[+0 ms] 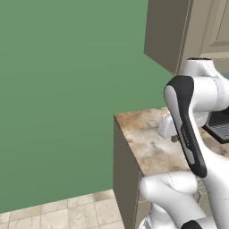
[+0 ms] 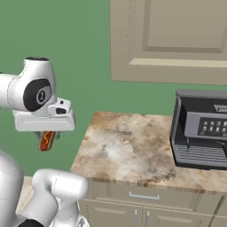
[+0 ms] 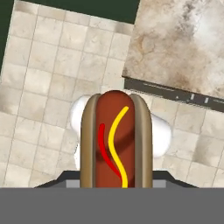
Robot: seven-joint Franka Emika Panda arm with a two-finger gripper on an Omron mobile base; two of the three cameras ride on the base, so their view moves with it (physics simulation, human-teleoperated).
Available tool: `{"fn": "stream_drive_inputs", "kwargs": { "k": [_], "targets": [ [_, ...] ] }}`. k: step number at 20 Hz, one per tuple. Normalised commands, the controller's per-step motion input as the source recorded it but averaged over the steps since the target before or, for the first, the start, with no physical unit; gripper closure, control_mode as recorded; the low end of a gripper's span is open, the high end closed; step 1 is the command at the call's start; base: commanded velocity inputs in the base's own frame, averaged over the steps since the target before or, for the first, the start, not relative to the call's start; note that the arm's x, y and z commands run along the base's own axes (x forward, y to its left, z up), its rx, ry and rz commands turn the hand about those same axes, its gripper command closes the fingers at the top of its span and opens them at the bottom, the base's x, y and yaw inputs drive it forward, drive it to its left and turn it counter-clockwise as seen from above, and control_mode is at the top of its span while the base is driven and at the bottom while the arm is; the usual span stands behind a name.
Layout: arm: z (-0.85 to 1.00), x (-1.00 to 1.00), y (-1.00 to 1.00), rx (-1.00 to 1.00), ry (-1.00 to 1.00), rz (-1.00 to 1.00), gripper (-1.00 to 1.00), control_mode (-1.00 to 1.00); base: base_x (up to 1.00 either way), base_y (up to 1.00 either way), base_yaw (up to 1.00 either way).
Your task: Store the hot dog in the freezer for long-term storage. Close the freezer door after placing the cooked food.
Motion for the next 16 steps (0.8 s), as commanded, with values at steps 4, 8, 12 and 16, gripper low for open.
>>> {"fn": "stream_drive_inputs", "kwargs": {
  "k": [4,8,12,16],
  "targets": [
    [0.13,-0.79,0.38,-0.09,0.00,0.16,1.00,-1.00,0.00,0.00,0.00],
    [0.04,-0.34,0.07,-0.02,0.05,0.00,1.00,-1.00,0.00,0.00,0.00],
    [0.00,-0.08,-0.27,0.08,0.14,-0.07,1.00,-1.00,0.00,0.00,0.00],
    [0.00,0.00,-0.39,0.11,0.19,-0.18,1.00,-1.00,0.00,0.00,0.00]
  ]
}}
